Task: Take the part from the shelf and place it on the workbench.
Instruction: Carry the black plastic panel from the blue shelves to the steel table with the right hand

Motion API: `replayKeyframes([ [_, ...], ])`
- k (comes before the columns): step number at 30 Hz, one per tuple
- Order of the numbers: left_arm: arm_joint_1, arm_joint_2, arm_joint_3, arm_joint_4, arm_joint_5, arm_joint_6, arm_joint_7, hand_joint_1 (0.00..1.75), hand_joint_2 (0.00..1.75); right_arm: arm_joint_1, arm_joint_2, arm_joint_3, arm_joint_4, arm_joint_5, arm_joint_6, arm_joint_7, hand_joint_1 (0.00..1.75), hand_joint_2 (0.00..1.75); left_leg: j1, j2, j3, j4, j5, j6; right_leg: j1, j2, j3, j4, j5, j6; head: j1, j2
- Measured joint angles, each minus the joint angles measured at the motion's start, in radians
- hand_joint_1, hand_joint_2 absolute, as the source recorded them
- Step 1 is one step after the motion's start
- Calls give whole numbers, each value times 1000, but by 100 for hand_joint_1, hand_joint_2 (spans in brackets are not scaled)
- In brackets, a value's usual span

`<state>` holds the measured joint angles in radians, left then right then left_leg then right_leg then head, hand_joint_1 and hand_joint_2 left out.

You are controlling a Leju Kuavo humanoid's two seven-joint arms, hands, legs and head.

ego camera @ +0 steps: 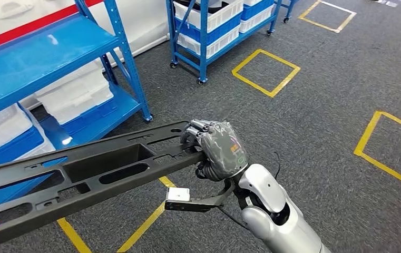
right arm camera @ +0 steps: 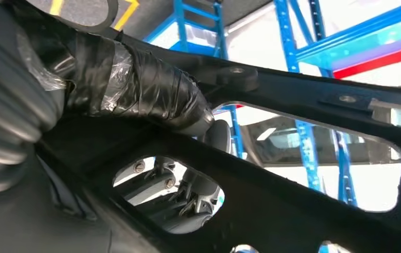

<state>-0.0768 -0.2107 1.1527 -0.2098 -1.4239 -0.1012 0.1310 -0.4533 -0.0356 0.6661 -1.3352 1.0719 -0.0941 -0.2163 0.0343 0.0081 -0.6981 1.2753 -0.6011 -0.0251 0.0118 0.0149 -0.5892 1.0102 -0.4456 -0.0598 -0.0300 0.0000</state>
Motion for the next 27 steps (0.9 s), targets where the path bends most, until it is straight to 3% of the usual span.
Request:
replayKeyframes([
  [1,0,1,1,0,3,0,-8,0,175,0,0,0,0,-3,2,1,175,175,-5,-2,-1,31,1,5,4,14,-13,3,9,-1,0,0],
  [2,0,2,2,0,6,0,-15,0,175,1,-1,0,0,-6,4,1,175,175,-10,-4,18,23,20,11,7,28,-25,6,16,-1,0,0],
  [4,0,3,4,0,10,0,-24,0,175,1,-2,-1,0,-16,7,2,175,175,-19,-28,102,-97,63,29,10,54,-44,16,28,1,0,0],
  [6,1,3,5,0,10,0,-27,0,175,1,-2,-2,0,-25,10,1,175,175,-21,-66,178,-221,73,39,12,76,-58,27,37,8,0,0],
  [7,0,2,5,0,10,0,-28,0,175,0,-3,-3,0,-28,11,1,175,175,-22,-77,194,-251,69,40,11,86,-63,30,41,13,0,0],
  [9,-1,0,5,0,11,0,-28,0,175,1,-4,-5,0,-31,13,1,175,175,-20,-61,195,-264,73,40,12,107,-68,30,51,25,0,0],
  [10,-3,-1,5,0,11,0,-28,0,175,0,-5,-6,-1,-32,13,1,175,175,-17,-48,197,-270,78,44,13,104,-73,35,49,31,1,0],
  [12,-2,-3,6,-1,11,0,-28,0,175,-1,-8,-8,-2,-32,14,1,175,175,-11,-20,197,-280,90,53,12,62,-102,92,8,41,4,0],
  [13,0,-3,6,-1,11,0,-28,0,175,-1,-10,-8,-3,-32,15,1,175,175,-13,-7,195,-281,94,55,7,31,-128,151,-29,47,5,0],
  [15,4,-3,8,-1,11,0,-28,0,175,1,-11,-8,-3,-33,18,1,175,175,-14,21,189,-280,97,54,-8,-2,-181,280,-88,61,6,0],
  [16,5,-2,10,-1,11,1,-28,0,175,2,-12,-8,-3,-35,20,2,175,175,-14,34,188,-280,98,53,-16,-8,-190,309,-94,67,6,0],
  [17,5,-2,12,-1,13,1,-28,0,175,2,-13,-8,-3,-37,22,2,175,175,-14,48,188,-280,97,51,-23,-13,-178,297,-80,72,6,0],
  [19,3,-2,16,-1,18,1,-28,0,175,1,-16,-9,-4,-42,23,3,175,175,-13,71,193,-279,93,44,-32,-40,-104,174,-24,77,6,0],
  [21,2,-2,19,-1,22,1,-28,0,175,-2,-18,-11,-8,-48,24,4,175,175,-15,90,197,-277,87,32,-23,-79,-43,61,5,70,6,0],
  [22,2,-2,20,-1,23,1,-28,0,175,-4,-20,-13,-11,-50,25,5,175,175,-17,99,198,-276,85,26,-16,-88,-34,38,4,63,6,0],
  [24,-1,-4,21,-1,24,0,-28,0,175,-6,-27,-21,-18,-52,28,8,175,175,-16,118,201,-277,81,13,-6,-73,-35,33,2,45,5,0],
  [25,-3,-5,21,-1,24,0,-28,0,175,-7,-32,-25,-22,-52,28,10,175,175,-13,114,203,-273,75,7,-6,-62,-34,28,4,37,5,0],
  [27,-3,-8,21,-1,24,-1,-29,0,175,-13,-41,-33,-32,-52,30,15,175,175,-8,68,182,-221,38,2,-9,-40,-29,18,9,21,5,0],
])
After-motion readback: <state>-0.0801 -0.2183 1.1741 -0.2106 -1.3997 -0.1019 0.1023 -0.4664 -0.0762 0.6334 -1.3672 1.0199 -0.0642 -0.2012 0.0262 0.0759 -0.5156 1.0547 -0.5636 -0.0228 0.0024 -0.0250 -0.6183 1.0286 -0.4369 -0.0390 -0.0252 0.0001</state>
